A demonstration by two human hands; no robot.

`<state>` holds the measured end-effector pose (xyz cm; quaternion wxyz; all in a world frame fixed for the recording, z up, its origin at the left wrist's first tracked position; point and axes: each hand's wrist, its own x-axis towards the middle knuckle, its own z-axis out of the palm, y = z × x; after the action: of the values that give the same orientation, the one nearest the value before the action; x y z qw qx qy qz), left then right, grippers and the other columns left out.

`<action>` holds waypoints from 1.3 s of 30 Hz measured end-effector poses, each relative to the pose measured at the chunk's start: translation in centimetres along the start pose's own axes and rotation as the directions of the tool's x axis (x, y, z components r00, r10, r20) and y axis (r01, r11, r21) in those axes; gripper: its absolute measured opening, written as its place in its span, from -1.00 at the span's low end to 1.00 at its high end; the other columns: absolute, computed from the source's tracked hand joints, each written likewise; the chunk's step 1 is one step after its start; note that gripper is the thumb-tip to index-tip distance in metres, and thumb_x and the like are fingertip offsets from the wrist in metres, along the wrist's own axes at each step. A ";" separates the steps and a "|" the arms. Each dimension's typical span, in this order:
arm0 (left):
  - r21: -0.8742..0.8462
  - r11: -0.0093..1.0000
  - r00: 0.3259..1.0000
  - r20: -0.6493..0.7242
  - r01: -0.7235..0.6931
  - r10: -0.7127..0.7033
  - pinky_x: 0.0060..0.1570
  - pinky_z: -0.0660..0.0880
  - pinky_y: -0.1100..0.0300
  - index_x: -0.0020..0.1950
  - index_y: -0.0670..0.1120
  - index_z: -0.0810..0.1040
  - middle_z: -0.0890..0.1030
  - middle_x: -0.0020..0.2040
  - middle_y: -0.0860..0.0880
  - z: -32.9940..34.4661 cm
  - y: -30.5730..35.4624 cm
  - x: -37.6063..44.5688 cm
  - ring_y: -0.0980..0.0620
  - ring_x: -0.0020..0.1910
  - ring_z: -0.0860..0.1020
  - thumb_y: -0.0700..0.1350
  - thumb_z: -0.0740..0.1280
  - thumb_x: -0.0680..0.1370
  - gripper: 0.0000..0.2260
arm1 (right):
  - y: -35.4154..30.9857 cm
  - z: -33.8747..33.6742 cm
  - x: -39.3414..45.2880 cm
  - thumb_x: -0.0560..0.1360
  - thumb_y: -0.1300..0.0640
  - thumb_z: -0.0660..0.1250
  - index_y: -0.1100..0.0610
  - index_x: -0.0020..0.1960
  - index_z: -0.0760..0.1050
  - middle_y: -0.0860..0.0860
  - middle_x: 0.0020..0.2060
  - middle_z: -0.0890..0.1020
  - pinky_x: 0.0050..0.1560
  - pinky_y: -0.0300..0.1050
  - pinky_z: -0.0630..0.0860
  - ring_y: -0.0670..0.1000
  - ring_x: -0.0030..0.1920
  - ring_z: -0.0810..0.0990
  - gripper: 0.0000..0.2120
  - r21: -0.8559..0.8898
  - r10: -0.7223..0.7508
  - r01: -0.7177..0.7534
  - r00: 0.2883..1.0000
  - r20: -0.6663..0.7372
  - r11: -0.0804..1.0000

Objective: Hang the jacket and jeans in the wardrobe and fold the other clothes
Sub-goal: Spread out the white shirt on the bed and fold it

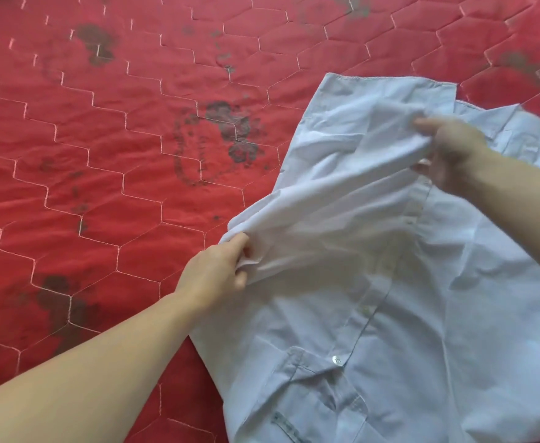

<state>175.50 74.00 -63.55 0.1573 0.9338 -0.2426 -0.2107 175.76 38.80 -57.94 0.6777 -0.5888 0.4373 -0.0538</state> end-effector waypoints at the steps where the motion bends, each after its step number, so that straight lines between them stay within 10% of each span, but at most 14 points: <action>1: 0.002 1.000 1.000 -0.009 -0.002 0.002 -0.29 0.38 0.03 0.06 0.00 0.43 0.43 -0.31 0.06 0.0 0.0 -0.1 -0.14 -0.23 0.46 -0.25 0.29 0.37 -0.71 | -1.0 -0.2 0.4 0.44 0.17 0.33 0.03 0.05 0.57 -0.06 -0.10 0.63 -0.24 -0.21 0.54 -0.08 -0.17 0.61 -0.80 0.050 -0.032 0.033 0.999 -0.024 0.998; 8: -0.014 1.000 0.997 -0.073 -0.007 0.006 -0.29 0.41 0.03 0.12 0.02 0.41 0.40 -0.31 0.07 0.7 0.0 -0.9 -0.13 -0.25 0.50 -0.28 0.34 0.34 -0.60 | 2.7 -1.7 0.1 0.55 0.08 0.27 0.05 0.18 0.49 0.01 -0.17 0.52 -0.04 -0.05 0.47 0.06 -0.13 0.54 -0.78 -0.318 0.149 -0.178 0.982 -0.116 0.931; 11: -0.029 1.000 0.987 -0.160 -0.010 0.006 -0.11 0.45 -0.01 0.20 0.08 0.38 0.45 -0.12 0.06 1.0 -0.3 -1.6 -0.11 -0.10 0.49 -0.25 0.41 0.31 -0.47 | 7.9 -0.8 -2.5 0.50 0.10 0.31 0.10 0.35 0.40 0.13 0.22 0.45 0.21 -0.03 0.40 0.16 0.20 0.48 -0.58 -0.725 -0.179 0.069 0.981 -0.076 0.686; 15: -0.260 0.908 0.905 -0.185 0.329 -0.382 0.01 0.40 0.04 0.31 0.07 0.34 0.46 0.07 0.03 1.6 -1.0 -3.2 -0.02 0.03 0.46 -0.06 0.45 0.41 -0.47 | 13.3 2.7 -9.6 0.41 0.00 0.29 0.07 0.20 0.50 0.12 0.09 0.49 0.14 0.11 0.41 0.19 0.13 0.49 -0.62 -0.805 -0.429 0.458 0.857 0.286 0.378; 22: -0.276 0.895 0.909 -0.132 0.350 -0.396 -0.21 0.43 0.04 0.01 0.06 0.50 0.56 -0.21 -0.02 1.3 -1.4 -6.6 -0.18 -0.13 0.54 -0.20 0.25 0.44 -0.78 | 20.8 4.8 -19.7 0.31 -0.28 0.19 -0.01 0.11 0.46 -0.01 -0.10 0.51 -0.10 0.01 0.44 0.11 -0.12 0.55 -0.51 -0.803 -0.166 0.583 0.810 0.563 0.120; 31: -0.535 0.775 0.823 -0.233 0.337 -0.519 -0.22 0.36 0.16 0.03 0.01 0.50 0.57 -0.07 -0.07 -0.7 -3.1 -7.7 -0.06 -0.13 0.53 -0.22 0.32 0.47 -0.81 | 21.2 2.6 -22.6 0.51 0.09 0.32 0.04 -0.03 0.50 -0.14 -0.27 0.51 -0.05 -0.08 0.33 0.05 -0.19 0.52 -0.94 -0.740 -0.062 0.618 0.777 0.626 0.266; 34: -0.125 0.960 0.911 -0.306 0.250 -0.277 0.02 0.37 0.06 0.19 0.02 0.48 0.47 0.10 -0.04 0.6 -2.8 -9.7 -0.09 0.05 0.46 -0.17 0.39 0.43 -0.65 | 21.8 1.3 -23.9 0.40 0.01 0.42 0.04 -0.01 0.52 -0.04 -0.15 0.54 -0.11 -0.05 0.37 0.10 -0.15 0.55 -0.79 -0.756 -0.177 0.644 0.763 0.622 0.121; 36: 0.120 0.987 0.922 -0.359 -0.108 0.145 -0.05 0.37 0.01 0.07 -0.03 0.54 0.52 -0.03 -0.04 1.9 -2.0 -11.2 -0.14 -0.02 0.50 -0.03 0.41 0.40 -0.73 | 22.6 0.0 -25.7 0.34 -0.16 0.39 0.02 -0.07 0.50 -0.04 -0.17 0.50 -0.12 -0.06 0.34 0.06 -0.18 0.51 -0.70 -0.760 -0.257 0.647 0.746 0.615 0.057; 39: 0.012 0.925 0.900 0.237 -0.379 0.366 -0.09 0.39 0.10 0.02 -0.01 0.52 0.51 -0.11 0.04 4.0 -0.1 -13.8 -0.06 -0.04 0.54 0.25 0.34 0.44 -0.63 | 25.4 -1.8 -29.4 0.27 -0.39 0.28 0.02 -0.13 0.45 -0.05 -0.20 0.49 -0.10 -0.03 0.28 0.07 -0.23 0.53 -0.52 -0.735 -0.130 0.676 0.725 0.676 -0.051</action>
<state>162.72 80.45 -62.62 0.1385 0.8436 -0.4391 -0.2764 145.35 62.45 -63.72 0.1329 -0.9770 0.0009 0.1665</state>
